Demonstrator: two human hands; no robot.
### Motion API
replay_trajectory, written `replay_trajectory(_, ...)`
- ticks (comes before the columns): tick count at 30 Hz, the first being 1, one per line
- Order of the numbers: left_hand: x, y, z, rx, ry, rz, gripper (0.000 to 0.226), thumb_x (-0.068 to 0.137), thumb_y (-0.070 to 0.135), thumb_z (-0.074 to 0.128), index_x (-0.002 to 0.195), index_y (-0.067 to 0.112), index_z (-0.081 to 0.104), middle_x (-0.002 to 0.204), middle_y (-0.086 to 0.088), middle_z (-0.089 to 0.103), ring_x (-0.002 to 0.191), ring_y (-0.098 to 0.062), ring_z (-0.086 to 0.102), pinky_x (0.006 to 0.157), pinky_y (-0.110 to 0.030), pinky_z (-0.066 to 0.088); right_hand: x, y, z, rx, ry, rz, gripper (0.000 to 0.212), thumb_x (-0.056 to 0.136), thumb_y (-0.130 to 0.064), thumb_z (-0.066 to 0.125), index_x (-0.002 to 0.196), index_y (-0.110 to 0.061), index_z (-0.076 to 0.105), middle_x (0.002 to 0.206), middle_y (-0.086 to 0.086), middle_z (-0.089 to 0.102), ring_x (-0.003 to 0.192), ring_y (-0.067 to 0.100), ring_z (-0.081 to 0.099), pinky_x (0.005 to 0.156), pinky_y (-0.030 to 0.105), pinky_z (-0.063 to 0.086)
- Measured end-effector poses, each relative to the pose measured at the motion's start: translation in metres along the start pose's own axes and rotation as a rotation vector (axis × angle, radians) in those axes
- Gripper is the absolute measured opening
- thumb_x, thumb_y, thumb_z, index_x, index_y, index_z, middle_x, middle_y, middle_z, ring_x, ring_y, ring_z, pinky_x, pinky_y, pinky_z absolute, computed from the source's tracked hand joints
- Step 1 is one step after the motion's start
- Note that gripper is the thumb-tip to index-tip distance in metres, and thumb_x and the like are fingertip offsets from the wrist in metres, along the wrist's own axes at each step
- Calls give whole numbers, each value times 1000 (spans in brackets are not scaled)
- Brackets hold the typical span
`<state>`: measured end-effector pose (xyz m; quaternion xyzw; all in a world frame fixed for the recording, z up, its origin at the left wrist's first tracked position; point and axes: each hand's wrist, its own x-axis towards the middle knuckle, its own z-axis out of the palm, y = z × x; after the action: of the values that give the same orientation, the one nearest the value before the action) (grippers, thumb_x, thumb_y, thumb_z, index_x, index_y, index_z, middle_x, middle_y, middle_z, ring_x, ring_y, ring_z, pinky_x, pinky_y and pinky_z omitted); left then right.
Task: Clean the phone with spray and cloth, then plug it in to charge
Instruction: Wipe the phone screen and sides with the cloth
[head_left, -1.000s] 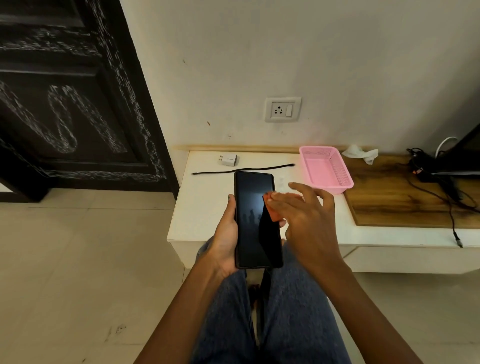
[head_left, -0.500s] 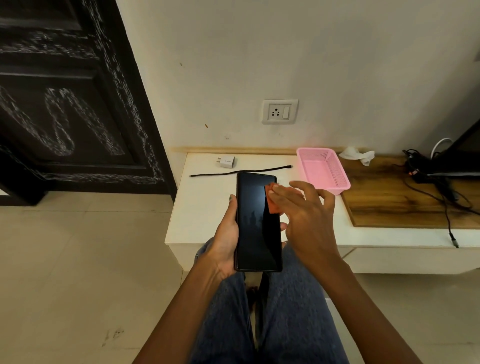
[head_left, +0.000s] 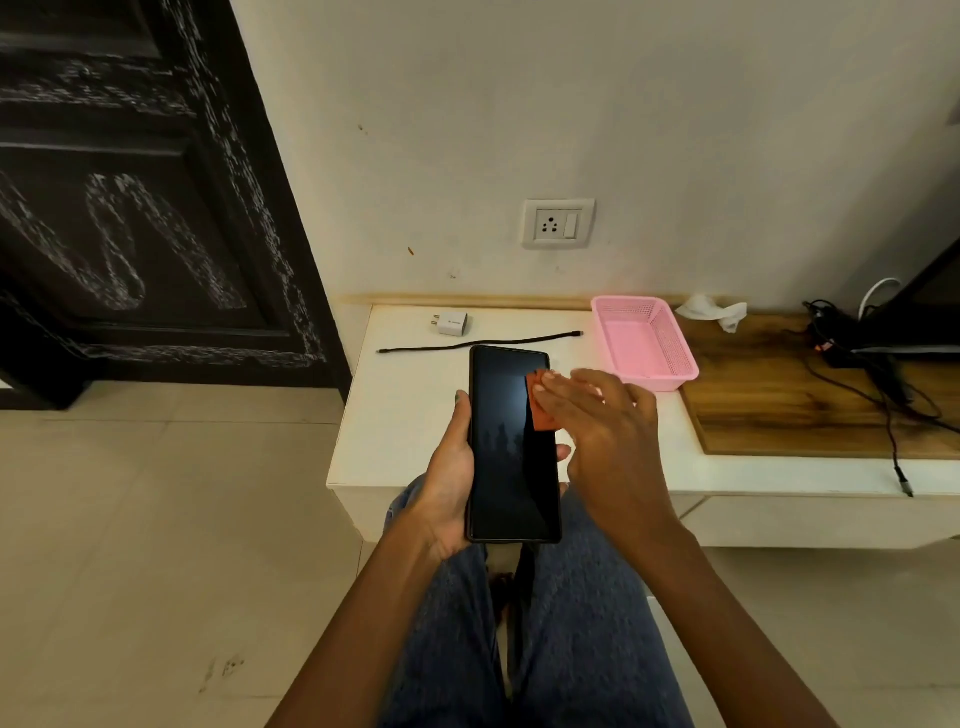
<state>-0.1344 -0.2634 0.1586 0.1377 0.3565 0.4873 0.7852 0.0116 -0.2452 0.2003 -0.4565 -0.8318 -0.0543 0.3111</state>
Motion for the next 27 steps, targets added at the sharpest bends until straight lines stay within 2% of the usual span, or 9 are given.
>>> replay_trajectory(3,2,0,-5,15,59,25,69,85,72,31,118,22,64,105,-13,73,94,-28,71,71,-38,59,-15,-5,2,9,5,-57,47,59,3,60,106,0,69,107,12,70,102,32,64,83,46,49)
replay_trajectory(5,3,-1,-5,39,88,24,68,84,73,32,116,24,67,103,-11,74,94,-26,71,74,-38,59,-18,-5,1,-4,-10,-44,48,58,2,57,104,-1,69,106,12,71,101,33,65,83,45,49)
replay_trajectory(8,4,-4,-2,24,42,-9,70,87,72,25,92,26,78,94,-9,76,86,-23,73,64,-35,59,-11,-1,0,1,-56,31,51,58,9,74,108,2,67,109,17,68,107,39,61,87,50,46)
replay_trajectory(10,5,-5,-1,9,30,-15,71,87,72,25,89,26,79,93,-9,76,84,-23,73,62,-34,59,-8,-1,1,4,-92,44,59,54,7,83,110,3,65,112,18,67,108,39,60,88,51,46)
replay_trajectory(13,6,-2,-6,23,74,13,69,85,73,29,97,24,77,98,-10,75,89,-25,72,71,-37,60,-16,-5,1,15,-52,-32,40,68,3,63,108,2,67,110,15,68,103,34,64,86,47,49)
replay_trajectory(15,6,-2,-10,33,122,23,71,83,74,31,103,23,75,105,-12,73,96,-27,70,84,-41,57,-26,-8,0,20,-57,-58,42,67,-1,55,106,1,69,108,14,69,101,33,65,84,45,51)
replay_trajectory(19,7,-8,-9,60,153,7,72,83,76,29,104,24,74,110,-12,72,104,-29,67,100,-48,46,-24,-7,-2,-1,-114,14,54,54,9,76,107,-2,69,107,13,70,106,36,62,83,48,49)
replay_trajectory(24,8,-5,-7,21,135,-8,73,84,75,27,98,23,77,110,-12,72,101,-27,68,93,-43,52,-22,-7,-3,0,-54,-26,43,56,6,73,99,-1,71,101,12,72,98,36,65,79,48,51)
replay_trajectory(27,7,-6,-8,-11,115,-8,77,85,75,24,98,20,77,110,-11,72,98,-26,70,85,-39,57,-33,-7,-2,0,-57,-57,51,48,3,87,96,-2,72,98,12,72,94,35,67,79,50,51)
